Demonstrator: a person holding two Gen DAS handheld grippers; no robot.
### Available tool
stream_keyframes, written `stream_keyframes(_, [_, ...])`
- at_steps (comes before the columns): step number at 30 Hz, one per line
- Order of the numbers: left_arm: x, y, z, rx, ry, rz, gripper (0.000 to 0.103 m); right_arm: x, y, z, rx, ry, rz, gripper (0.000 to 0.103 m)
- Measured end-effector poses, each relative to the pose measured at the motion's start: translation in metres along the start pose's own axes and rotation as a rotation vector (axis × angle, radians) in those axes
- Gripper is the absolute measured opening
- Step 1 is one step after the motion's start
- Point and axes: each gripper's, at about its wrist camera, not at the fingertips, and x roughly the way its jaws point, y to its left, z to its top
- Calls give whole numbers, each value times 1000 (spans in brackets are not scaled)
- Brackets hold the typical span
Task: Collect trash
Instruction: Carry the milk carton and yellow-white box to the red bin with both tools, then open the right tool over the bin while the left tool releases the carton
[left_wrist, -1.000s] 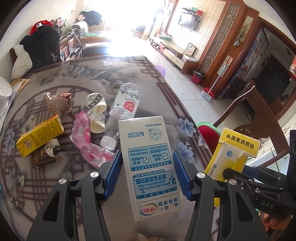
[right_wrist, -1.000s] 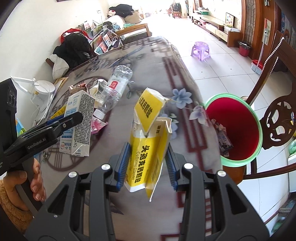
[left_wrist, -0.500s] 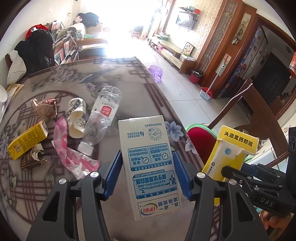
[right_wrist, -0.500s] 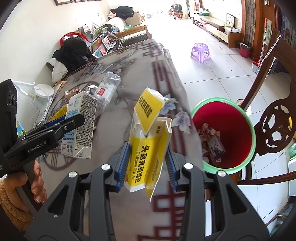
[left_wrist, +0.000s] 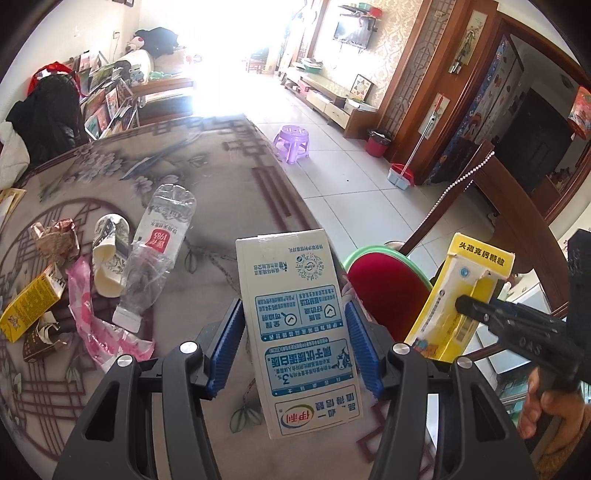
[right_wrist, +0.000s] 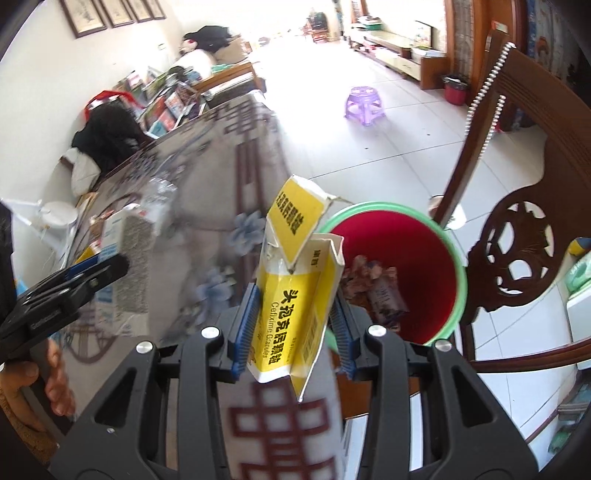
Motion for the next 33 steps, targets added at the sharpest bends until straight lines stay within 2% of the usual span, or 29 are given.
stream_keyframes(4, [10,-7,5,4,17,-1,53,11,-25,11,21,-3,-65,38])
stream_keyframes(10, [23,-32,18,44,19,-45,53,18,-48,24,37,-31,-111,45])
stream_keyframes(12, [28,-40,22,48,25,-70,53,17,-57,27,58,-47,-130,62])
stream_keyframes(14, [36,-51,26,61,32,-90,53,13,-62,27,78,-64,-144,68])
stream_keyframes(26, [97,-140,47,214,89,-236,54,-10,-123,-6,258,-57,-263,69])
stream_keyframes(28, [100,-149,51,226,78,-240,59,-17,-129,-11,279,-62,-280,69])
stream_keyframes(29, [100,-155,53,234,75,-247,66,-20,-129,-13,285,-65,-286,69])
stream_keyframes(33, [87,-160,59,257,32,-271,74,-35,-126,-21,299,-84,-309,69])
